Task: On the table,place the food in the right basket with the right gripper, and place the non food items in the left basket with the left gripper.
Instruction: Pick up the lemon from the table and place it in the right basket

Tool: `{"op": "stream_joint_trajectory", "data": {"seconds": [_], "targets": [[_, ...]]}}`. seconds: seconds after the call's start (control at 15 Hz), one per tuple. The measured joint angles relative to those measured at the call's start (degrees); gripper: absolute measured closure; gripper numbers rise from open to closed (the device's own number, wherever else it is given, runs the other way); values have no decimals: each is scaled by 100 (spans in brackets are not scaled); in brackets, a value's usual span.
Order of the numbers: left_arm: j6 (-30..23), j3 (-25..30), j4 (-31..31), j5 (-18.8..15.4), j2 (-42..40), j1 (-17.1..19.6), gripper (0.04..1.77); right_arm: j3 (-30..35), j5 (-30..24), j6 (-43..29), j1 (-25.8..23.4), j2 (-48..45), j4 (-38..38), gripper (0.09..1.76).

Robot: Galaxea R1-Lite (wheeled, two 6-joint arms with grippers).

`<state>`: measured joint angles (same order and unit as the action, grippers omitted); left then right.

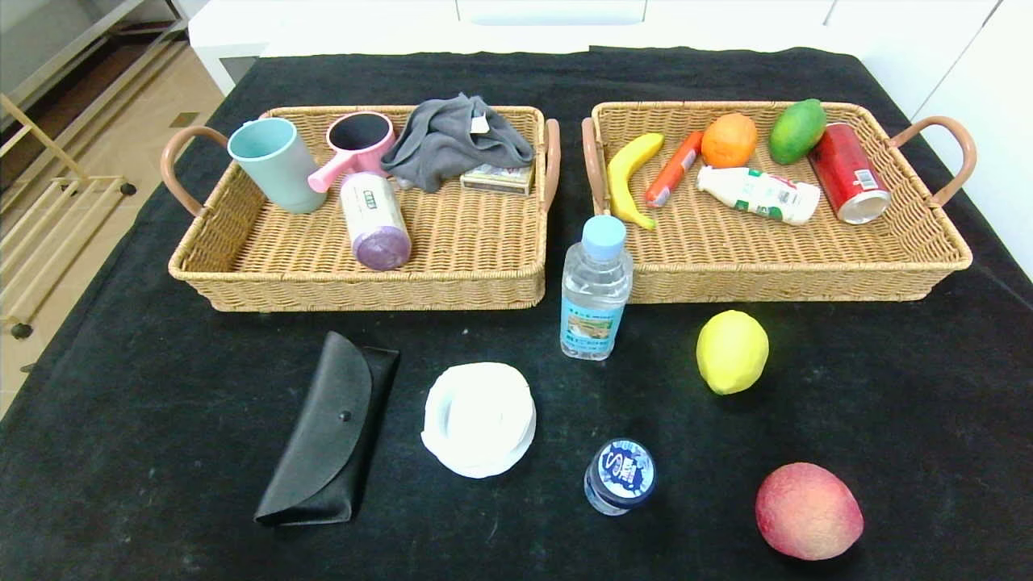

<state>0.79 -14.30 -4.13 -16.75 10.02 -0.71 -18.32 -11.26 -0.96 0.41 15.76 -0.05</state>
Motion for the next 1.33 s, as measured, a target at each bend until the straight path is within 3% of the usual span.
{"op": "stream_joint_trajectory", "data": {"seconds": [0.93,1.2,1.33], "targets": [[0,0,0,0,0,0,9,0,0,0,0,0,0,14],[35,-607,-13,-769,1053,-87,9,-640,-828,48,43,1108,-6,14],[44,-964,-105,-905,1702,-494,9,-1067,-1036,45,278,1694,-5,14]]}}
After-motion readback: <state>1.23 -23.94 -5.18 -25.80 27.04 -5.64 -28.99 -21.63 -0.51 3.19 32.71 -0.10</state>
